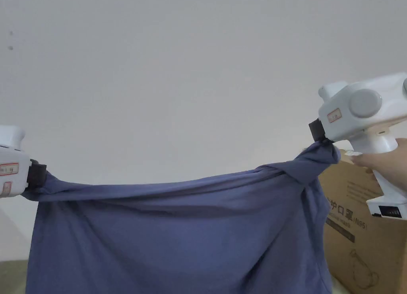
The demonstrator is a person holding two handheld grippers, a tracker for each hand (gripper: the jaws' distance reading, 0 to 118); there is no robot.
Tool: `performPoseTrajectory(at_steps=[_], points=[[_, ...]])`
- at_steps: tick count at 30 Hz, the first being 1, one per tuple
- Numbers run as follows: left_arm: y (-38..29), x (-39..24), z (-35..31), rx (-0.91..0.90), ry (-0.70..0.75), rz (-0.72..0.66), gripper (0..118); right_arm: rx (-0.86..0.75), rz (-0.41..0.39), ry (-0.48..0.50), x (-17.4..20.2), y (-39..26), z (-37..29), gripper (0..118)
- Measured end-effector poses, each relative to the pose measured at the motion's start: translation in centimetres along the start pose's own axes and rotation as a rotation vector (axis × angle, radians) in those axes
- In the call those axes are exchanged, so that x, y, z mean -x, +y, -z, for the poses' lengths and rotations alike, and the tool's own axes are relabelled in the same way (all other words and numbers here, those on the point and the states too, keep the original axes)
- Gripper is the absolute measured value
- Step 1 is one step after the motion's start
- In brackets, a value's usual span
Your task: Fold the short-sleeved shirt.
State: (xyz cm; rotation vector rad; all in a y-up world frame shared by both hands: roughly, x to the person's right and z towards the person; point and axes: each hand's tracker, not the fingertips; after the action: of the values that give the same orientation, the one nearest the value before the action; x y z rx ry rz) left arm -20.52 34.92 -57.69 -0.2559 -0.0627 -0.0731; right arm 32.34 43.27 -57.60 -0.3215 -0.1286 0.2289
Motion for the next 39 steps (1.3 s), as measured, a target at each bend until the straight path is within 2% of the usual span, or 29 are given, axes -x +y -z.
performPoseTrajectory(at_steps=[6, 11, 18, 20, 23, 25, 29, 33, 39], points=[[1.0, -1.0, 5.2, -0.038, 0.004, -0.039, 7, -0.038, -0.01, -0.066, -0.2, 3.0, 2.9, 4], [-0.1, -1.8, 8.7, -0.021, 0.006, -0.026, 7, -0.032, -0.006, -0.082, -0.5, 2.9, 5.2, 4], [-7.5, -3.5, 13.6, 0.194, -0.027, -0.05, 7, 0.125, 0.053, -0.036, 0.4, -5.0, 10.2, 4], [-10.1, -4.0, 13.8, 0.239, -0.057, -0.055, 7, 0.181, 0.043, -0.008, 1.0, -7.7, 10.6, 4], [-13.7, -5.0, 12.8, 0.312, -0.108, -0.049, 7, 0.218, -0.011, 0.041, 1.6, -11.6, 10.0, 4], [-15.8, -5.4, 11.6, 0.342, -0.13, -0.029, 7, 0.242, -0.014, 0.057, 1.5, -13.6, 8.9, 4], [-19.0, -5.5, 7.8, 0.394, -0.166, -0.032, 7, 0.258, 0.077, 0.123, 0.4, -17.0, 4.9, 4], [-21.1, -5.4, 2.4, 0.393, -0.206, -0.024, 7, 0.268, 0.063, 0.137, -0.1, -20.2, -0.8, 4], [-23.2, -4.8, -5.3, 0.416, -0.264, 0.012, 7, 0.328, 0.105, 0.2, -0.9, -25.3, -8.5, 4]])
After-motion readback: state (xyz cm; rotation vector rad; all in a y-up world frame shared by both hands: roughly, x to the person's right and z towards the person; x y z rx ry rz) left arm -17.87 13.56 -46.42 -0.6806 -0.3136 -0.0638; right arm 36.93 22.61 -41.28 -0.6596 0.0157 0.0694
